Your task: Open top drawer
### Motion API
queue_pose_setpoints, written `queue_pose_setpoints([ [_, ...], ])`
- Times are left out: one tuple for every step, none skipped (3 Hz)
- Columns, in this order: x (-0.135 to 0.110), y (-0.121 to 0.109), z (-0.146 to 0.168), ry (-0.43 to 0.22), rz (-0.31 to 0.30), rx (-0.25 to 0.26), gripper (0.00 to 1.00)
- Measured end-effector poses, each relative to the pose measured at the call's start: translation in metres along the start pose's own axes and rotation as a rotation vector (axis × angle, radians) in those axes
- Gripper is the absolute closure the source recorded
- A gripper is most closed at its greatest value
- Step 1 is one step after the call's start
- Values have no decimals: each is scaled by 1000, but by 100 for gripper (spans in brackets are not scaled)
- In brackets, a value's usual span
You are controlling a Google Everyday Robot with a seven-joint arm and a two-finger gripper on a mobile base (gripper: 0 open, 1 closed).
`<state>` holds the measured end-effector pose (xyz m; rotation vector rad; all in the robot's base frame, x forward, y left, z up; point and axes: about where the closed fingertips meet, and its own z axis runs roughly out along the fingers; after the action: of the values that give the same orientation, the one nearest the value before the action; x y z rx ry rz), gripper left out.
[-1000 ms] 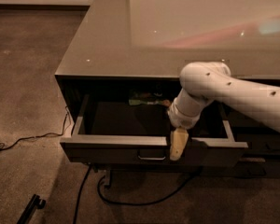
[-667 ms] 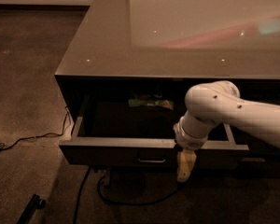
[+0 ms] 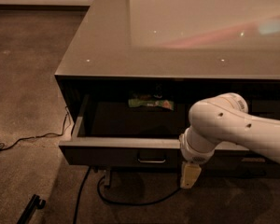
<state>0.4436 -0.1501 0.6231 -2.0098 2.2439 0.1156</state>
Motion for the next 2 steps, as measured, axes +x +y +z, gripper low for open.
queue_pose_setpoints([
  [6, 22, -10, 12, 24, 37, 42],
  [18, 43, -15, 22, 62, 44, 64],
])
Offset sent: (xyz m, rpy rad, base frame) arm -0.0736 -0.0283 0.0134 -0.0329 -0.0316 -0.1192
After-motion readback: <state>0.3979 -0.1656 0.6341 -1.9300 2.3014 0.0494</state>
